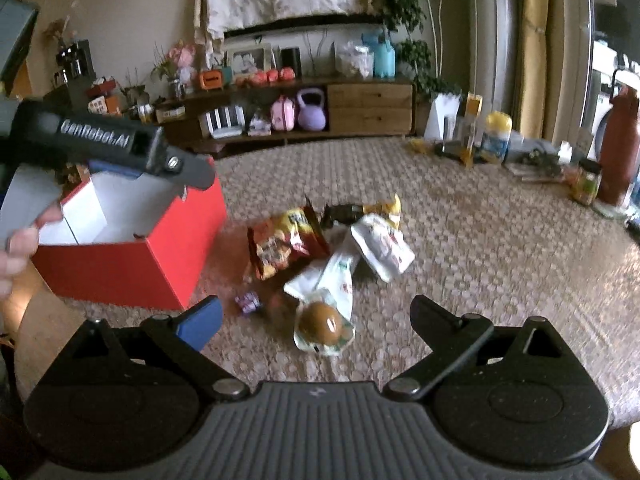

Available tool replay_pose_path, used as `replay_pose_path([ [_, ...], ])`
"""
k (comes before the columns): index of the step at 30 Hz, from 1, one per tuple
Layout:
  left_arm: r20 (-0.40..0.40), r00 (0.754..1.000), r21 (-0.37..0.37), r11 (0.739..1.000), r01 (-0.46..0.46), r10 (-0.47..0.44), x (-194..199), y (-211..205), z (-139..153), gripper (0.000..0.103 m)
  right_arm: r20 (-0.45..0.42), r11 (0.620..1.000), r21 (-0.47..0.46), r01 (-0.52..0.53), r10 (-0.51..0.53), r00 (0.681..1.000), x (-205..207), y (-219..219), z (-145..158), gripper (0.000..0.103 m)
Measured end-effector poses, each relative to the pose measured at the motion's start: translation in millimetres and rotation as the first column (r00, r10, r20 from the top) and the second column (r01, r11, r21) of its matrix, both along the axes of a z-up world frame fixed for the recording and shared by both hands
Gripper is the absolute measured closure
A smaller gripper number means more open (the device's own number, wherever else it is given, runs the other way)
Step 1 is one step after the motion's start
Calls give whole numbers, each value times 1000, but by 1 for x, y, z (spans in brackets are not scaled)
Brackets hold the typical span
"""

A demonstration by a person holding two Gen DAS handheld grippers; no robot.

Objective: Organize snacks
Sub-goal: 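Grasp the yellow Wangwang bag with the left gripper while the right grasps the round candy packet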

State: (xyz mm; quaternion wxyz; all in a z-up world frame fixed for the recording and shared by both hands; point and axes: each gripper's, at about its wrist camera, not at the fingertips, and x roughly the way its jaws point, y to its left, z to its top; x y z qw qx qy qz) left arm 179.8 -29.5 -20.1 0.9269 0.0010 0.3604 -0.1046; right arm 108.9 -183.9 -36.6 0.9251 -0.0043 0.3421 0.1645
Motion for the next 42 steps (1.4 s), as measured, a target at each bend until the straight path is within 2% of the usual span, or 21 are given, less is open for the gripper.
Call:
replay_pose_path([
  [5, -30, 997, 63, 996, 70, -68, 28, -14, -14, 0, -31, 1000, -6, -19, 18, 999, 11, -1, -22, 2],
  [7, -73, 992, 84, 991, 108, -102, 38, -20, -22, 0, -47, 1000, -11, -27, 26, 999, 17, -1, -30, 2],
  [10, -123, 982, 153, 974, 165, -147, 53, -34, -34, 0, -73, 999, 0, -38, 38, 997, 28, -1, -41, 3],
  [18, -193, 966, 218, 952, 215, -174, 89, -50, -58, 0, -91, 995, -12, -96, 94, 991, 52, 5, -61, 3],
  [20, -205, 964, 234, 947, 218, -171, 97, -54, -64, 1, -104, 994, -23, -105, 102, 989, 59, 7, -68, 9],
  [22, -221, 960, 246, 943, 223, -169, 104, -57, -71, 1, -112, 993, -26, -113, 109, 988, 64, 9, -73, 10],
  [25, -247, 954, 258, 938, 232, -168, 113, -59, -80, 1, -109, 991, -22, -134, 131, 985, 70, 11, -76, 18],
  [27, -267, 948, 266, 932, 246, -174, 116, -60, -85, 1, -108, 989, -27, -144, 140, 984, 73, 13, -79, 20],
  [29, -287, 941, 278, 925, 261, -179, 119, -61, -91, 1, -108, 987, -29, -156, 152, 982, 75, 16, -81, 27],
  [32, -297, 938, 287, 921, 264, -177, 124, -60, -97, 1, -109, 984, -41, -174, 169, 980, 77, 20, -84, 33],
  [35, -305, 937, 289, 922, 259, -168, 129, -59, -102, 7, -106, 979, -62, -193, 185, 977, 74, 24, -87, 40],
  [37, -310, 937, 285, 924, 254, -162, 132, -57, -104, 12, -108, 978, -68, -196, 189, 976, 72, 25, -88, 40],
  [39, -320, 933, 270, 928, 257, -166, 134, -54, -106, 22, -103, 977, -71, -201, 194, 976, 70, 25, -89, 43],
  [42, -316, 935, 270, 930, 251, -161, 136, -52, -108, 28, -101, 976, -84, -201, 192, 976, 70, 26, -90, 52],
])
